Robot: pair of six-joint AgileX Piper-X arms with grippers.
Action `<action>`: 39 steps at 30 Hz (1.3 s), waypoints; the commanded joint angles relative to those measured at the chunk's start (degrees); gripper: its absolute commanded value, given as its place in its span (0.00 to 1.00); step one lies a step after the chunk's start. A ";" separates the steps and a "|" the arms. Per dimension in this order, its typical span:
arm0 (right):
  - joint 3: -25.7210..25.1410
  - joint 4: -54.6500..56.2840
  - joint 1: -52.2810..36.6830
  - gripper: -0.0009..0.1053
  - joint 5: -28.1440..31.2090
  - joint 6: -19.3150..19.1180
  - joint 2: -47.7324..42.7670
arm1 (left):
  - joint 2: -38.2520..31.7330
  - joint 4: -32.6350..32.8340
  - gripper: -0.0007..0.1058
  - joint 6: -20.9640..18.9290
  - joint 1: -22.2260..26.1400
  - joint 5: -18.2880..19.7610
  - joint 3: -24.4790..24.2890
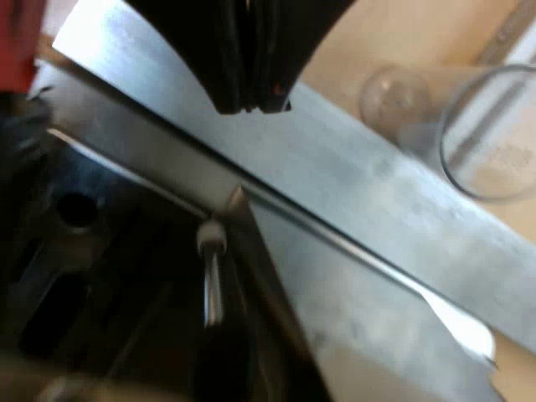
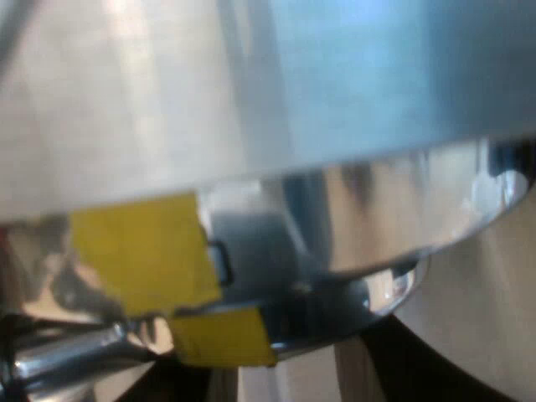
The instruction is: Put the handle in the coffee machine
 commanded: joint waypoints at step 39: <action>-1.29 -3.84 0.02 0.31 -0.65 -3.61 -13.60 | -1.14 28.43 0.01 2.65 -4.95 11.69 -2.92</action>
